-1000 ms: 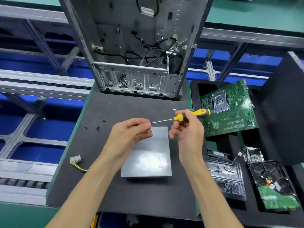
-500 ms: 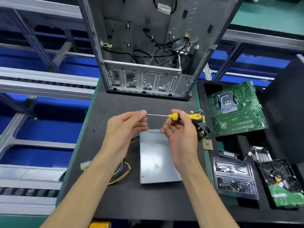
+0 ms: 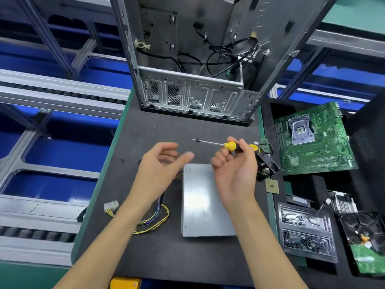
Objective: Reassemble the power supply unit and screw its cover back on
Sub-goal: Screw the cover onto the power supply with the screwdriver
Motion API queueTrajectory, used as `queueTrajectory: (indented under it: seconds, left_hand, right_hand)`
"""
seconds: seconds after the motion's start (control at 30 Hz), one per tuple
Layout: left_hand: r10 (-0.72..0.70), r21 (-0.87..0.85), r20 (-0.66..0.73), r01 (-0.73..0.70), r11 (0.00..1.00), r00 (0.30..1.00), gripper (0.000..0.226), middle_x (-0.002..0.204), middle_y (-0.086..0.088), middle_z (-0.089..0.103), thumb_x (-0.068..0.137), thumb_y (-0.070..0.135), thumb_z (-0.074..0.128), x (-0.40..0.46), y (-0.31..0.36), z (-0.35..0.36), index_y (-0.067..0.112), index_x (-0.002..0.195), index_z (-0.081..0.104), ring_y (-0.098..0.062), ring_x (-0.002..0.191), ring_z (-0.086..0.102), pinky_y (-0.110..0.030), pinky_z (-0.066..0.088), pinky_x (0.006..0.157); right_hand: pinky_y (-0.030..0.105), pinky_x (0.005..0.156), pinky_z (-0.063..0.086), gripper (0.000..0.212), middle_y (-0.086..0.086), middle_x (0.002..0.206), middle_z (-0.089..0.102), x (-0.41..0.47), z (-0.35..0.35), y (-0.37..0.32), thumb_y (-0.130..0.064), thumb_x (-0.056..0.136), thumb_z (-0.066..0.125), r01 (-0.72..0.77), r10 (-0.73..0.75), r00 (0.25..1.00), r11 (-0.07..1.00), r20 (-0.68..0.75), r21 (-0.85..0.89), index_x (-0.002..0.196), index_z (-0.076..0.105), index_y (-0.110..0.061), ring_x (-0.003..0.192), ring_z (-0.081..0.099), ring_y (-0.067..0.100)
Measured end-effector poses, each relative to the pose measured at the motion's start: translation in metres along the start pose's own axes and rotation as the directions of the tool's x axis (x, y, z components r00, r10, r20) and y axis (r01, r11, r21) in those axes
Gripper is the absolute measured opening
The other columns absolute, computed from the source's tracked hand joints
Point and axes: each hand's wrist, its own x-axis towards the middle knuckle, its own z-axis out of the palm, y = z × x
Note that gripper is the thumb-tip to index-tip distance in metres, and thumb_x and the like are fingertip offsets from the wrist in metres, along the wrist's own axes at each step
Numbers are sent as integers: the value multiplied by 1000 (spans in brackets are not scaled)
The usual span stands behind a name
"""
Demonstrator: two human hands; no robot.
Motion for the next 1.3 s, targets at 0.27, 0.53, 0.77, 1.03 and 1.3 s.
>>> queueTrajectory:
  seconds: [0.27,0.53,0.77,1.03,1.3]
  left_hand:
    - [-86,204,277,29,978,957,73,120,41,59,61,65,86,-9,-48,14,51,124,53,25,112,49,-3,40,82]
    - [39,-20,249,-35,999,968,58,132,23,62,82,42,82,-14,-61,24,38,134,57,4,128,53,-22,41,102]
    - [138,-112,142,-123,986,980,37,116,9,70,84,32,76,-12,-61,31,23,120,70,-11,115,64,-19,46,95]
    - [122,-116,67,-113,987,990,32,108,8,74,87,30,75,-12,-58,35,17,116,73,-9,105,67,-21,47,91]
    - [-105,46,199,98,994,974,83,125,28,61,56,65,87,-18,-49,37,44,128,52,12,114,55,-18,47,94]
  right_hand:
    - [22,39,33,34,-3,59,37,16,-6,13,-27,100,50,-55,55,996,998,74,3,73,65,-15,46,33,12]
    - [23,40,34,25,-2,60,36,22,-7,16,-29,93,54,-44,53,985,997,165,-58,74,64,-16,46,32,12]
    - [23,41,33,29,-1,57,35,25,-6,19,-29,97,47,27,1,980,990,197,-139,76,62,-17,45,31,13]
    - [23,40,33,30,-2,56,38,26,-5,18,-29,95,50,33,-11,983,993,182,-118,72,65,-18,44,35,12]
    - [24,40,32,28,-1,55,36,26,-4,19,-29,93,52,41,-21,985,993,174,-114,72,66,-18,43,33,13]
